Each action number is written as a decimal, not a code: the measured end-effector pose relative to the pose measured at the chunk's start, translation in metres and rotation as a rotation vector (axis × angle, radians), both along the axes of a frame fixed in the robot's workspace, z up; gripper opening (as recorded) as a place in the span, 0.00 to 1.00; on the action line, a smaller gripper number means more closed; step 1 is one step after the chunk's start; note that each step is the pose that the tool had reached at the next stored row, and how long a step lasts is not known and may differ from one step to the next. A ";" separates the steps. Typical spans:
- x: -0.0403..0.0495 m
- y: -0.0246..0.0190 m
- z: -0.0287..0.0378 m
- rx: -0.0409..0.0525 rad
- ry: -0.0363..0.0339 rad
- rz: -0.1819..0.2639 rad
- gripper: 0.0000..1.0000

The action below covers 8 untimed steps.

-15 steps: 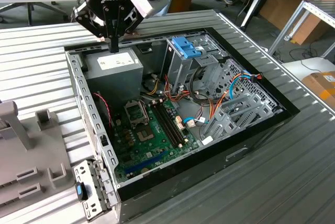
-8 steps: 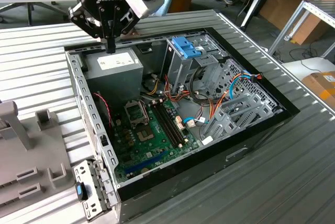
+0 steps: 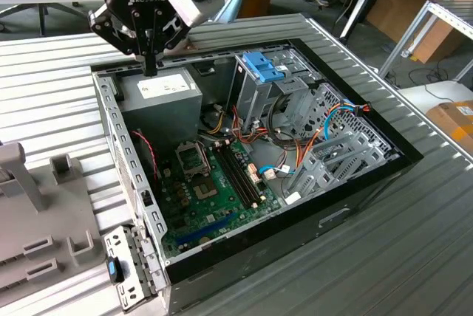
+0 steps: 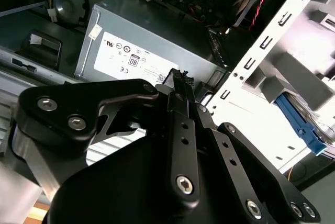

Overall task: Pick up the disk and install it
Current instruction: 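Reach for the disk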

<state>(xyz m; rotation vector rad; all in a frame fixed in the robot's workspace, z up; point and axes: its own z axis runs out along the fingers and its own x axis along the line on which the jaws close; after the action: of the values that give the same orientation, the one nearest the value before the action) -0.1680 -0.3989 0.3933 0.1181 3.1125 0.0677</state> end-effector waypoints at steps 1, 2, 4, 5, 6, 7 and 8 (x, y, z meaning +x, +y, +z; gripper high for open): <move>-0.0013 0.0000 0.0000 0.0000 0.0000 0.000 0.11; -0.0027 0.0000 0.0000 0.0000 0.0000 0.000 0.11; -0.0064 0.0000 0.0000 0.0000 0.0000 0.000 0.11; -0.0077 0.0000 0.0000 -0.0001 0.0000 0.000 0.11; -0.0096 0.0000 -0.0001 0.0000 0.0000 0.000 0.11; -0.0105 0.0000 0.0000 0.0000 0.0000 0.000 0.11; -0.0111 0.0000 0.0000 -0.0001 0.0000 0.000 0.11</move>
<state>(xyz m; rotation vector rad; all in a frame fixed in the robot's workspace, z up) -0.1792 -0.3989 0.3933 0.1179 3.1125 0.0675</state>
